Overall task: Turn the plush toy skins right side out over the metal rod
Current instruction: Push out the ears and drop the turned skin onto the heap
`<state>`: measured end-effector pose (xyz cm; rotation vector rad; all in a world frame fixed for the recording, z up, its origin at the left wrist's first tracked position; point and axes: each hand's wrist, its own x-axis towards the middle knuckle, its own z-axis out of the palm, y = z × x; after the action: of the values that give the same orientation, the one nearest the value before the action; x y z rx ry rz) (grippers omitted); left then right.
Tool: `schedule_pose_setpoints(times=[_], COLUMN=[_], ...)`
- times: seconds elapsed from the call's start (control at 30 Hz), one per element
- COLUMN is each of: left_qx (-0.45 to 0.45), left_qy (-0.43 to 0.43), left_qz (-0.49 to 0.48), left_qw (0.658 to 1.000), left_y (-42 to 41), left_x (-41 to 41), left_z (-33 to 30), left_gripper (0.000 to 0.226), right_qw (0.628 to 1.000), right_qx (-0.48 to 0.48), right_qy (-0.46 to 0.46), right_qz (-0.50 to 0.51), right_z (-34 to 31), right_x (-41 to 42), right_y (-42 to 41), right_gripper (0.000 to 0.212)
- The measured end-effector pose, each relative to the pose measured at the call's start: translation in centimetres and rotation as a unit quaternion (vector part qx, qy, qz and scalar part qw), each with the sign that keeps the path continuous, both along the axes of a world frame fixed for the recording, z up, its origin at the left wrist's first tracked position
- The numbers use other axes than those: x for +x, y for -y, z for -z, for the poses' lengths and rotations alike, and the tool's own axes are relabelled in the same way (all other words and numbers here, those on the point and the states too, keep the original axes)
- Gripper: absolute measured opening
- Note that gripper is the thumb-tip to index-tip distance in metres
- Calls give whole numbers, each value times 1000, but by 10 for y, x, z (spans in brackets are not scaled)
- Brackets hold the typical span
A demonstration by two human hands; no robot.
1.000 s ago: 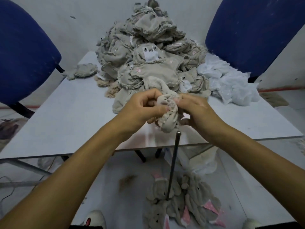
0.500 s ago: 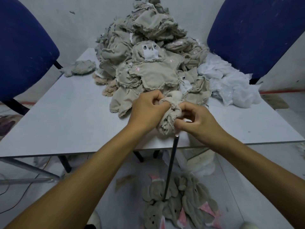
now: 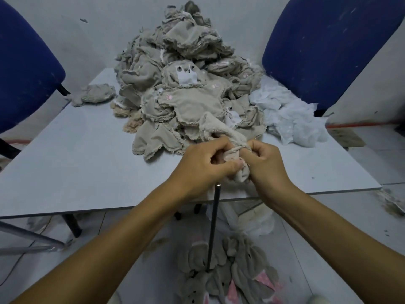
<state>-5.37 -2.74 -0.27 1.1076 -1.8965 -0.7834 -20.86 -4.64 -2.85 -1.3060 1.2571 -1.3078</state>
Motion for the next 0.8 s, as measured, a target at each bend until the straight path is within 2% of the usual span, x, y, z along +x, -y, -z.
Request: schedule_pose_setpoints(times=[0.07,0.13,0.23,0.3,0.37,0.43,0.5,0.57,0.6,0.7,0.8], left_qx=[66,133,185,206,211,207,211,212,216,240,178], left_qy=[-27,-109,-212,-252,-272,-256,-237,-221,-218,-210,-123], left_qz=[36,23,-76,-141,-190,-216,-207,-193,-181,-108,-68], left_qw=[997,985,957,935,919,919,925,932,934,941,974], left_y=[4,10,21,27,30,29,28,28,29,26,18], left_x=[7,11,12,10,6,0,-4,-3,-2,0,4], left_z=[0,5,14,19,24,28,31,34,34,33,34], left_gripper=[22,13,25,33,27,17,18,26,28,19,17], right_qw=[999,993,952,930,945,973,995,980,975,977,977], right_qx=[42,100,192,209,177,134,65,-1,-11,12,39], right_qy=[0,51,192,240,183,99,-41,-196,-223,-208,-197], right_qz=[16,-33,-139,-186,-205,-157,-69,-21,-6,38,69], right_z=[1,-2,-10,-7,-1,3,9,12,13,16,17], right_x=[4,7,14,18,20,21,19,17,15,13,15], right_y=[2,3,-2,-7,-11,-14,-9,-1,2,12,17], right_gripper=[28,26,6,13,18,13,23,27,28,27,23])
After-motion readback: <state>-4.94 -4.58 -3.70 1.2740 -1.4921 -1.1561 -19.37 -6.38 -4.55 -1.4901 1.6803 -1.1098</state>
